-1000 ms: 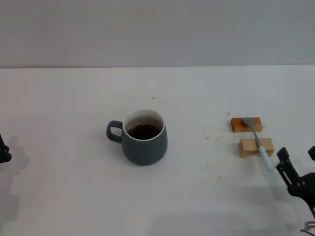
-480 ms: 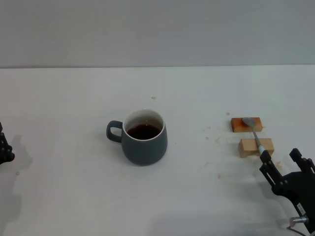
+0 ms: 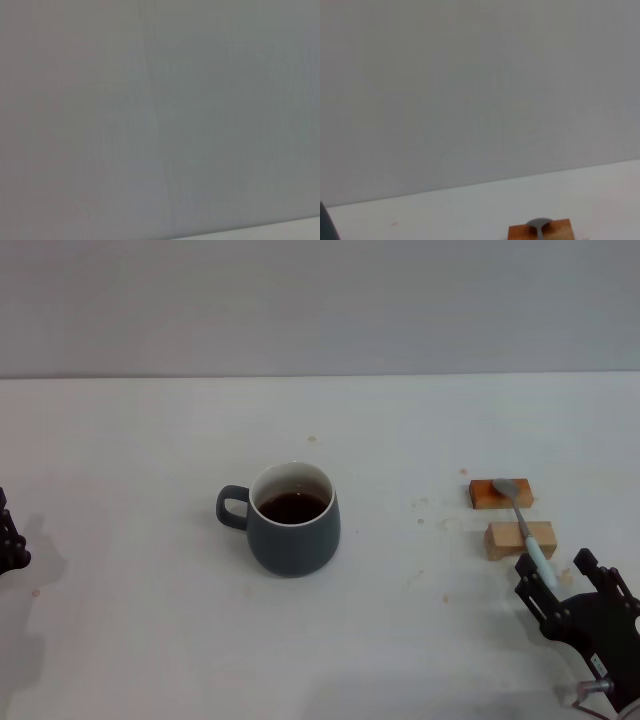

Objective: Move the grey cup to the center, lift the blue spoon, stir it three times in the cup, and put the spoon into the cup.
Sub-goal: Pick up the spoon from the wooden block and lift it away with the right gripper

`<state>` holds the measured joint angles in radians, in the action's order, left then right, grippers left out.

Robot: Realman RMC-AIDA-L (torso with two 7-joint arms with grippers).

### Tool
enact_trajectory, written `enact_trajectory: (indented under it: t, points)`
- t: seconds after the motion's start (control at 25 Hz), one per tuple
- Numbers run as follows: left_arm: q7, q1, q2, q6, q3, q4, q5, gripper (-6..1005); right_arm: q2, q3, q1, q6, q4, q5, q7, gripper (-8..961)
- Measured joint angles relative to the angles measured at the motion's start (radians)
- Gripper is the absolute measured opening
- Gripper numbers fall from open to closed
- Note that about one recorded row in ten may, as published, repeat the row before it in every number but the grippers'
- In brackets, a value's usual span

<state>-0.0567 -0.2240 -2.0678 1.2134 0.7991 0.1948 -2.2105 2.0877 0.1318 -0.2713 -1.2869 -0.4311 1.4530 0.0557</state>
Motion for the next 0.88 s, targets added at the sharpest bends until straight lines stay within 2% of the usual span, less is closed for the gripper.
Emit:
enact_trajectory:
  t: [0.76, 0.88]
  points:
    - [0.000, 0.000, 0.000, -0.001, 0.000, 0.000, 0.000, -2, 0.002, -0.001, -0.021, 0.036, -0.002, 0.000, 0.003, 775]
    - [0.000, 0.000, 0.001, -0.002, 0.000, 0.000, 0.000, -2, 0.002, -0.002, -0.020, 0.037, -0.005, -0.001, 0.003, 732]
